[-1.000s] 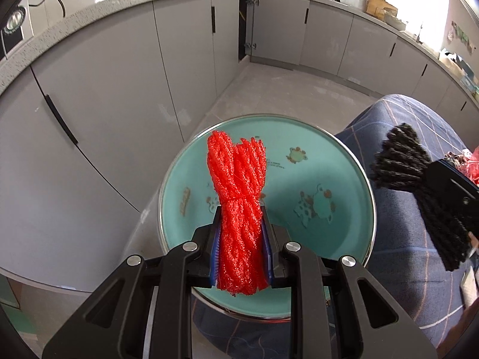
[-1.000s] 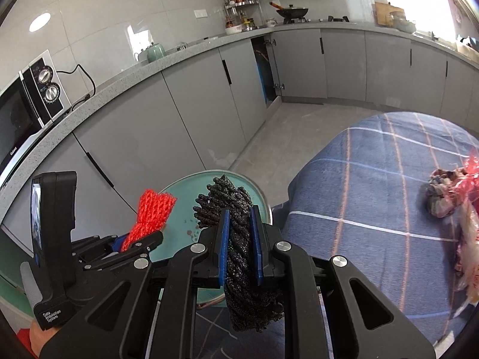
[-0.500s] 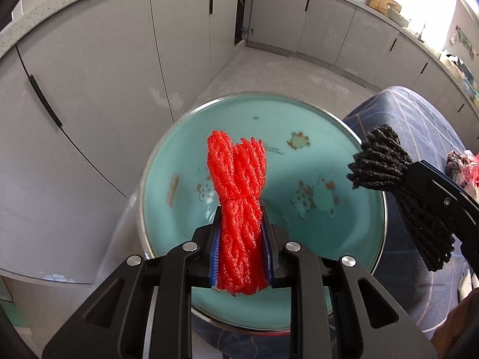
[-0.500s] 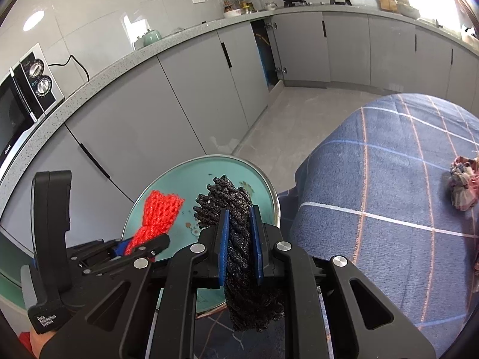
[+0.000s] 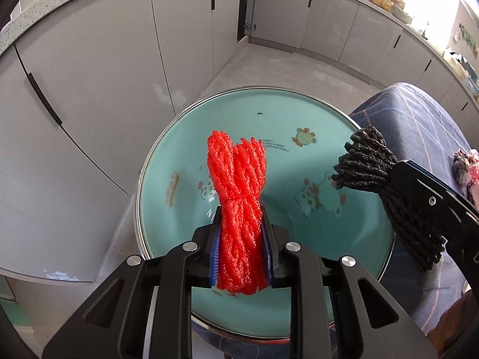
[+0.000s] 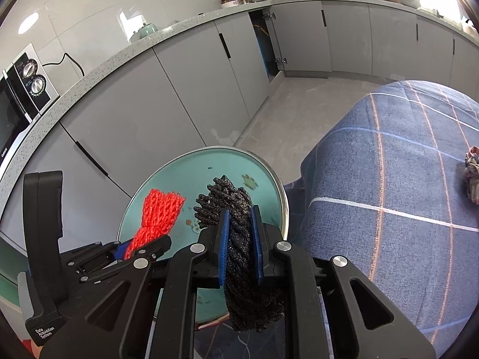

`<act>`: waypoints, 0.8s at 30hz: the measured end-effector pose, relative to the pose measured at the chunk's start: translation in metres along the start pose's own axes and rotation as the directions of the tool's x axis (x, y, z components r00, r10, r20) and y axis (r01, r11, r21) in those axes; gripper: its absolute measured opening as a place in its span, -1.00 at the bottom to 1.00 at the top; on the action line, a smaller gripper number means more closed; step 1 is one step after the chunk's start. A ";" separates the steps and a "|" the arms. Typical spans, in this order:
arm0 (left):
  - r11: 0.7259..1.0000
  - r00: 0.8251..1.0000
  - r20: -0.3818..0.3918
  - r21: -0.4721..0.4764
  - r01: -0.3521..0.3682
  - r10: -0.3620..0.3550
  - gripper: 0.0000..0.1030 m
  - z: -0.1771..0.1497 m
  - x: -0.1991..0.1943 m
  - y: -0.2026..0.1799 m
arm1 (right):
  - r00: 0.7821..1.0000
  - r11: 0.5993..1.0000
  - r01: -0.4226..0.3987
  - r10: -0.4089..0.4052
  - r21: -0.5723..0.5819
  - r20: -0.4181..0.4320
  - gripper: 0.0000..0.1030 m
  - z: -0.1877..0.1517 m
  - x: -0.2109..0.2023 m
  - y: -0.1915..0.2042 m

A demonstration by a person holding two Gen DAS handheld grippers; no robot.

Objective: Collect trash
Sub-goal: 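Carry both held items over the teal bin with both tools, then open both tools to drop the items into the teal bin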

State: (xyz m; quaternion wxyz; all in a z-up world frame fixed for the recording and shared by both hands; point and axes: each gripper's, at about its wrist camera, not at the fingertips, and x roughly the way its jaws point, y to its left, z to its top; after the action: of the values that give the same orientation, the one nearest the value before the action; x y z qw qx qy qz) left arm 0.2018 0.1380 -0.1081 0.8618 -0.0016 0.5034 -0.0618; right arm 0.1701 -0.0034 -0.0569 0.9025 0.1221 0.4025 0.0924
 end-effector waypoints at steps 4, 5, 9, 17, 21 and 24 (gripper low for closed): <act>1.000 1.000 -0.008 -0.003 0.001 -0.001 -0.56 0.001 0.002 0.002 | 1.000 1.000 -0.003 0.003 0.002 -0.001 -0.70 -0.001 0.000 0.000; 1.000 1.000 -0.008 0.001 0.001 -0.001 -0.56 0.001 0.002 0.001 | 1.000 1.000 -0.004 0.004 0.004 0.000 -0.70 -0.001 0.000 -0.001; 1.000 1.000 -0.009 0.014 -0.006 0.007 -0.56 0.003 0.002 -0.002 | 1.000 1.000 -0.005 0.005 0.006 -0.004 -0.70 -0.001 0.002 0.000; 0.999 1.000 -0.019 0.027 -0.024 0.025 -0.51 0.004 0.003 -0.003 | 0.999 0.999 -0.022 0.023 0.027 -0.023 -0.48 -0.001 0.009 -0.002; 0.996 0.996 -0.008 0.037 -0.086 0.086 -0.03 0.004 0.000 -0.003 | 0.999 0.999 -0.038 0.038 0.015 -0.016 0.23 0.000 0.010 0.001; 0.987 0.989 0.036 0.062 -0.148 0.146 0.23 0.003 -0.008 -0.006 | 0.999 0.999 -0.039 0.038 0.018 0.019 0.24 0.001 -0.001 -0.002</act>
State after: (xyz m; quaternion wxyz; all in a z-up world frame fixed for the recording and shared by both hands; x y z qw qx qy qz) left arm 0.2000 0.1325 -0.0987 0.8715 0.0621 0.4863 -0.0144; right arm 0.1703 -0.0060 -0.0559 0.9031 0.1392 0.3925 0.1049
